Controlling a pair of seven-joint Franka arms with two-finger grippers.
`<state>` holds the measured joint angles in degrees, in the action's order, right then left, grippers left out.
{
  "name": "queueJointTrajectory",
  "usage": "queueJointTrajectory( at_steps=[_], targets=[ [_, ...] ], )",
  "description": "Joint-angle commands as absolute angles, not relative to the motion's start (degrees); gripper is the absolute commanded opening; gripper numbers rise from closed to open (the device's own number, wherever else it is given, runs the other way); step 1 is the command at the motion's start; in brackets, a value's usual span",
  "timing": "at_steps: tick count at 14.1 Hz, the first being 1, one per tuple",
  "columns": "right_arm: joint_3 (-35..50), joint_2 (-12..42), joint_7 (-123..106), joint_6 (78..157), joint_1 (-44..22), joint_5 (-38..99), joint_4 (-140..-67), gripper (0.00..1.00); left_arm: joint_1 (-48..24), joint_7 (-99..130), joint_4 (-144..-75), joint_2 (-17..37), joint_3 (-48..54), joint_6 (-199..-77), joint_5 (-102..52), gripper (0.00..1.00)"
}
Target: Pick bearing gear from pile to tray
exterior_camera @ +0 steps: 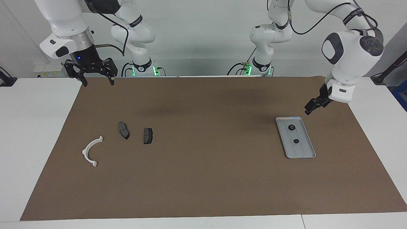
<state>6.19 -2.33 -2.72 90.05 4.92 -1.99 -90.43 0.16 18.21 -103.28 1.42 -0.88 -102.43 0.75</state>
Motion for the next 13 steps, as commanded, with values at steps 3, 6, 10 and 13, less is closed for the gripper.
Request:
queueJointTrajectory(
  at_steps=[3,6,10,13],
  targets=[
    [6.15,-2.99,-2.37,90.53,5.36,-0.53,-91.14,1.0,-0.61,18.45,-102.84,0.08,-0.97,-98.7,1.41,1.0],
    [6.15,-2.9,-2.11,90.53,5.27,-0.35,-91.14,1.0,-0.79,18.11,-102.83,-0.35,-0.88,-99.66,1.23,1.0],
    [6.15,-2.9,-2.02,90.53,5.19,-0.26,-91.14,1.0,-0.79,16.53,-102.13,-0.61,-0.09,-98.53,0.97,1.0],
    [6.15,-2.9,-2.02,90.44,5.27,0.79,-91.14,1.0,-0.7,13.72,-98.63,-0.7,-0.26,-95.73,-1.05,1.0]
  ],
)
